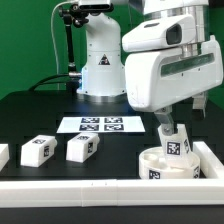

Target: Assemble stool

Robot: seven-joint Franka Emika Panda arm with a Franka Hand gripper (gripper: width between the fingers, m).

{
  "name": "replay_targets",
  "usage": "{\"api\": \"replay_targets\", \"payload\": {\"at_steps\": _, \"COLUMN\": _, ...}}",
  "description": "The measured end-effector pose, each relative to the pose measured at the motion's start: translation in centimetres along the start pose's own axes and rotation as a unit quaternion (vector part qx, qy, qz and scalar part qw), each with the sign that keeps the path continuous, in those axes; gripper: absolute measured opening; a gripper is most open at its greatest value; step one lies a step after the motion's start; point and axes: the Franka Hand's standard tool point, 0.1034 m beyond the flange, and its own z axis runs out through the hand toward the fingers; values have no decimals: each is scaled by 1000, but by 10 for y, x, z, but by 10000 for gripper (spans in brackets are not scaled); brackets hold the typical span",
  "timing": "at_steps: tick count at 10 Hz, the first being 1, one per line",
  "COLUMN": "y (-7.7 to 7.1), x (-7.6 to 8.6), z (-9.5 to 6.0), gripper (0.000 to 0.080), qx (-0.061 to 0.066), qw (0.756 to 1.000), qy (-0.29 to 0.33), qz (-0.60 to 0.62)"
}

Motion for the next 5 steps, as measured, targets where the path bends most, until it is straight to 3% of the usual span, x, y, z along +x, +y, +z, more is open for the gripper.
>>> {"api": "replay_targets", "payload": {"at_steps": 2, "y": 2, "x": -3, "z": 1, "gripper": 649, "qx": -5, "qw": 998, "qy": -6, "qz": -69}}
{"api": "replay_targets", "payload": {"at_steps": 5, "y": -5, "x": -10, "z": 11, "gripper": 649, "qx": -5, "qw": 997, "qy": -10, "qz": -74}}
